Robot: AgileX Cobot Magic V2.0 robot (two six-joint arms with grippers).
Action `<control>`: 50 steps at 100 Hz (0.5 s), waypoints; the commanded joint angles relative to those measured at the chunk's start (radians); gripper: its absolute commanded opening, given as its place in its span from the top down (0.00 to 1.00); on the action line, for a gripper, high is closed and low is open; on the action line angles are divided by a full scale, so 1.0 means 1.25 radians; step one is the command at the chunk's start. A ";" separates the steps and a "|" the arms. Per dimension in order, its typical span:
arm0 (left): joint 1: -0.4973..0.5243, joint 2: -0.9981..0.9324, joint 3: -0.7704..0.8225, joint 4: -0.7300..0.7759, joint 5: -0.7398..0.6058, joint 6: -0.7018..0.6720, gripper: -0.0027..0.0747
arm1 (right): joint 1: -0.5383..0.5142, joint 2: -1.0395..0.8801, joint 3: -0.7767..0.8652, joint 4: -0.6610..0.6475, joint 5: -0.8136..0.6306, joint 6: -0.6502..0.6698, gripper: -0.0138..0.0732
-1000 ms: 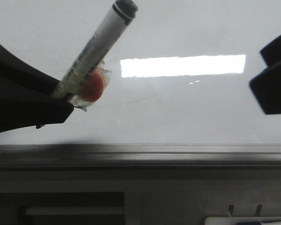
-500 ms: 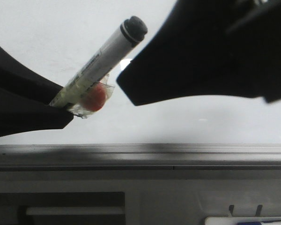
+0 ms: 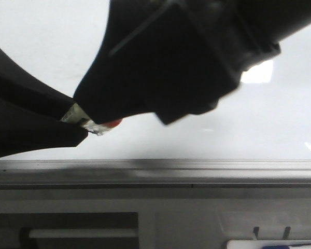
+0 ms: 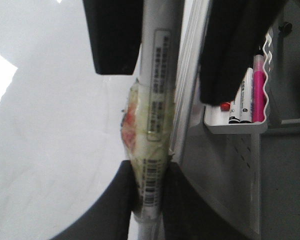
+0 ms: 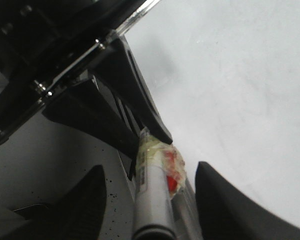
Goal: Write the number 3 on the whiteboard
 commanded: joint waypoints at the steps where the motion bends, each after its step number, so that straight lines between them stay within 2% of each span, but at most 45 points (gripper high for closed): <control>1: 0.002 -0.005 -0.021 -0.009 -0.056 0.000 0.99 | 0.001 -0.013 -0.028 -0.009 -0.047 -0.009 0.50; 20: 0.002 -0.005 -0.021 -0.009 -0.057 0.000 0.99 | 0.001 -0.013 -0.028 -0.011 -0.030 -0.009 0.92; 23: 0.002 -0.005 -0.021 -0.009 -0.057 0.000 0.98 | 0.001 -0.013 -0.028 -0.011 -0.030 -0.009 0.91; 30: 0.002 -0.005 -0.021 -0.009 -0.057 0.000 0.88 | 0.001 -0.013 -0.028 -0.011 -0.030 -0.009 0.91; 44: 0.002 -0.005 -0.021 -0.050 -0.057 0.000 0.49 | 0.001 -0.018 -0.028 -0.013 -0.030 -0.009 0.91; 50: 0.002 -0.007 -0.021 -0.078 -0.053 0.000 0.40 | 0.001 -0.018 -0.028 -0.020 -0.036 -0.009 0.91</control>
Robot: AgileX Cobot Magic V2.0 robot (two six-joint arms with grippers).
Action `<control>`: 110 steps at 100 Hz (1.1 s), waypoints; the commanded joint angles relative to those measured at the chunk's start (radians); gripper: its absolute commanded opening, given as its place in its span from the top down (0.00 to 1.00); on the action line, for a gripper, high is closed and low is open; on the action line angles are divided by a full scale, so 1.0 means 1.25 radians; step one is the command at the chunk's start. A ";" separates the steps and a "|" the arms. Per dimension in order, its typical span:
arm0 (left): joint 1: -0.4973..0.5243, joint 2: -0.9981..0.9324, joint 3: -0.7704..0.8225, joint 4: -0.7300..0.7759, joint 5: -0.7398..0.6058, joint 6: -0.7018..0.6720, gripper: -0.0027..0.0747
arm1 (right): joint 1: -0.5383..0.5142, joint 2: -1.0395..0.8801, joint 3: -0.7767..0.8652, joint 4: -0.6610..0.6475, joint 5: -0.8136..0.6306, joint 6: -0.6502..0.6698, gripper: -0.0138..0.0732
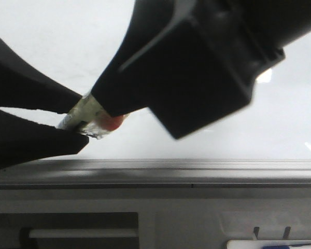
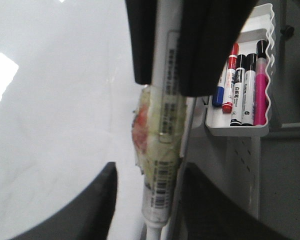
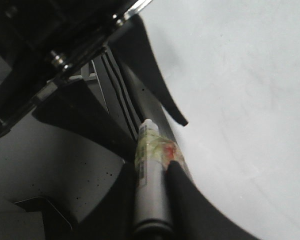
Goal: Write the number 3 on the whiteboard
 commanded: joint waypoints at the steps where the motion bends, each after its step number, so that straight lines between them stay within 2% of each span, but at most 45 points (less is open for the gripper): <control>1: 0.001 -0.011 -0.021 -0.058 -0.051 0.000 0.39 | 0.001 -0.018 -0.028 -0.016 -0.052 -0.008 0.91; 21: 0.001 -0.068 -0.021 -0.112 -0.005 0.000 0.40 | -0.016 -0.020 -0.062 -0.016 -0.015 -0.001 0.91; 45: 0.001 -0.163 -0.021 -0.211 0.084 0.000 0.40 | -0.099 -0.018 -0.183 -0.016 0.073 -0.001 0.91; 75: 0.002 -0.186 -0.021 -0.249 0.090 0.000 0.40 | -0.176 0.000 -0.254 -0.023 0.136 -0.001 0.91; 93: 0.002 -0.186 -0.019 -0.249 0.087 0.000 0.40 | -0.183 0.042 -0.293 -0.038 0.198 -0.001 0.91; 110: 0.002 -0.186 -0.019 -0.249 0.087 0.000 0.40 | -0.183 0.056 -0.300 -0.053 0.192 -0.001 0.91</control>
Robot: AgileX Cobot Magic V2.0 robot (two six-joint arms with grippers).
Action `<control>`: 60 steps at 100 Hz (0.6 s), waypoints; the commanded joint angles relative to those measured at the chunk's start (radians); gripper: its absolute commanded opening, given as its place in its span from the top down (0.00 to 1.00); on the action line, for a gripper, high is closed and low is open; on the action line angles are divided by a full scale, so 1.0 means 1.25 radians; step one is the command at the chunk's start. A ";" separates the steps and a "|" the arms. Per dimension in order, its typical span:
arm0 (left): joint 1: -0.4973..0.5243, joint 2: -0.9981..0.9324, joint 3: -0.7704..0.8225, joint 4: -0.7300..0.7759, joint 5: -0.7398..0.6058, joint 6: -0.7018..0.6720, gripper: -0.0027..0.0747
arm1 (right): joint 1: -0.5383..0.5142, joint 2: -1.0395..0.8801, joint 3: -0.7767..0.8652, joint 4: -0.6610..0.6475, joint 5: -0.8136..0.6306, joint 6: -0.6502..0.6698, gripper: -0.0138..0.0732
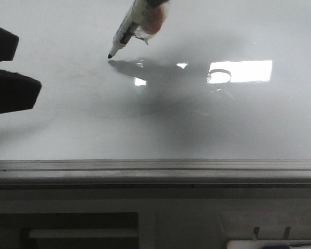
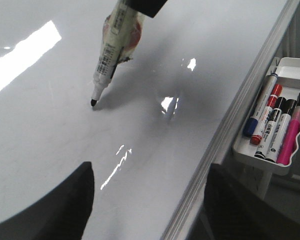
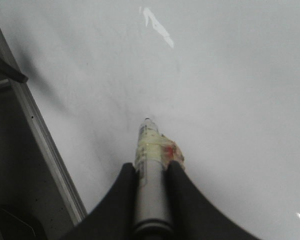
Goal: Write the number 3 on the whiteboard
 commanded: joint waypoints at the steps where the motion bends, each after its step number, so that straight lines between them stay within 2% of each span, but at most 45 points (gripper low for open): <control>1: 0.002 -0.004 -0.022 -0.013 -0.053 0.000 0.40 | -0.004 -0.014 -0.030 -0.020 -0.046 -0.001 0.91; 16: 0.002 -0.004 -0.022 -0.013 -0.056 0.000 0.45 | -0.007 -0.014 -0.030 -0.033 -0.049 0.004 0.91; 38: 0.002 -0.004 -0.022 -0.013 -0.056 0.000 0.45 | -0.037 -0.023 -0.030 -0.104 -0.033 0.073 0.91; 60: 0.002 -0.004 -0.022 -0.013 -0.056 0.000 0.45 | -0.035 -0.046 -0.028 -0.123 0.063 0.111 0.91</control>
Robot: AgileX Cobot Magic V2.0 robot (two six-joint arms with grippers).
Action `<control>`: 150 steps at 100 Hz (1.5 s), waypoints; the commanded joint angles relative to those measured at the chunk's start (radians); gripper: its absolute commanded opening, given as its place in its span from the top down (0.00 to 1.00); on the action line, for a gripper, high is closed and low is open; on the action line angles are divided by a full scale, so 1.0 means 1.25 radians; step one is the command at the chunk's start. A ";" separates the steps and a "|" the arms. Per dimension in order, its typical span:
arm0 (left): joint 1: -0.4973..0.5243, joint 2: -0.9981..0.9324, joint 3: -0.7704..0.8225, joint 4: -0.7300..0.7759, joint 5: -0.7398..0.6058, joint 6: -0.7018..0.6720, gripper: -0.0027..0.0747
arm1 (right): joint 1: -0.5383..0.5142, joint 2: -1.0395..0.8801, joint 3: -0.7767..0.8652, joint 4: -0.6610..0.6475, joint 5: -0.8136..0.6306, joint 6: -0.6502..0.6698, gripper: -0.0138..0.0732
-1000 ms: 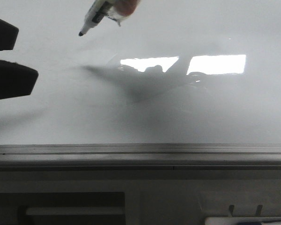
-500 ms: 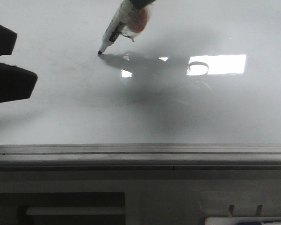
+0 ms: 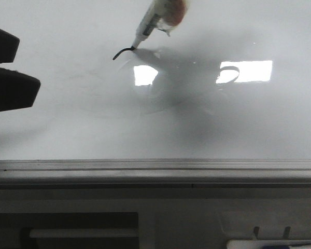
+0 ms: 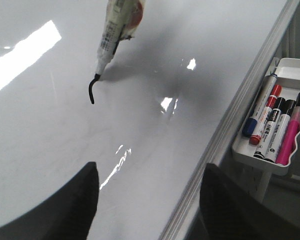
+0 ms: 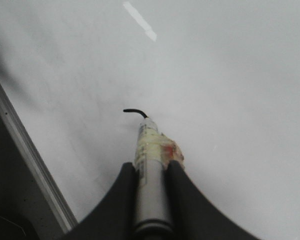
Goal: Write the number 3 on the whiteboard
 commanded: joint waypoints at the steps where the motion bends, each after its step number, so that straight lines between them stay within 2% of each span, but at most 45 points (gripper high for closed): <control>1: 0.002 -0.004 -0.022 -0.010 -0.056 0.000 0.45 | -0.009 -0.021 -0.024 -0.037 0.018 0.019 0.91; 24: 0.002 -0.004 -0.022 -0.010 -0.056 0.000 0.45 | 0.033 0.020 -0.010 -0.021 0.014 0.019 0.91; 43: 0.002 -0.004 -0.022 -0.010 -0.056 0.000 0.45 | 0.032 0.031 -0.010 -0.021 0.014 0.019 0.91; 65: 0.002 -0.004 -0.022 -0.010 -0.056 0.000 0.45 | 0.032 -0.001 -0.008 -0.002 0.111 0.021 0.91; 94: 0.002 -0.004 -0.022 -0.010 -0.056 0.000 0.45 | 0.074 0.045 0.014 0.025 -0.005 0.020 0.91; 117: 0.002 -0.004 -0.022 0.005 -0.056 0.000 0.45 | 0.080 0.044 0.007 0.056 -0.019 0.020 0.91; 131: 0.000 -0.001 -0.022 0.035 -0.064 0.000 0.45 | 0.116 -0.004 0.007 0.057 -0.017 0.018 0.91; 150: 0.000 0.034 -0.022 0.076 -0.128 0.000 0.45 | 0.159 -0.011 0.007 0.055 -0.011 0.018 0.91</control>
